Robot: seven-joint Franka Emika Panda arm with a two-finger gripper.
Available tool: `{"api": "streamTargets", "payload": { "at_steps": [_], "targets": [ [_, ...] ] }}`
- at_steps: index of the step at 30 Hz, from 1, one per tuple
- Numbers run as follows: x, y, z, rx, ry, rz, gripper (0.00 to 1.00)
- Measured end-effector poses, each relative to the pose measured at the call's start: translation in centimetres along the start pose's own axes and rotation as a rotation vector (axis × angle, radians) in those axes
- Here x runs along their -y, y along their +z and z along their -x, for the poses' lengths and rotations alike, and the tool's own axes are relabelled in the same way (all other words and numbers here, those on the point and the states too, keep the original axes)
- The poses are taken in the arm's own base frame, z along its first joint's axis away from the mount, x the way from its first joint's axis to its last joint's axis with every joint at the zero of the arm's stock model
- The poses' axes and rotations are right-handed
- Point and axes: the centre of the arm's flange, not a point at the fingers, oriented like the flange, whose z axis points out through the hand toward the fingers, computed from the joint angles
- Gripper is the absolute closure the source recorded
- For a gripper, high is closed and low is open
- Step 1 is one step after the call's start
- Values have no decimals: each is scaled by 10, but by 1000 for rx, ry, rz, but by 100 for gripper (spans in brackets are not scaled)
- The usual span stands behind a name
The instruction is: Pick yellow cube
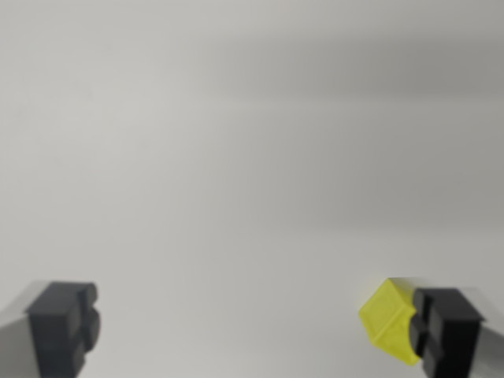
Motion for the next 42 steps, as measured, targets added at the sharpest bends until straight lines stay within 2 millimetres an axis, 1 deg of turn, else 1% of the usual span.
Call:
{"api": "streamTargets", "payload": {
  "at_steps": [6, 9, 42],
  "targets": [
    [-1, 1, 0, 0, 5, 0, 0],
    [-6, 5, 0, 0, 19, 0, 0],
    [-91, 90, 10, 7, 194, -6, 0]
  ]
}}
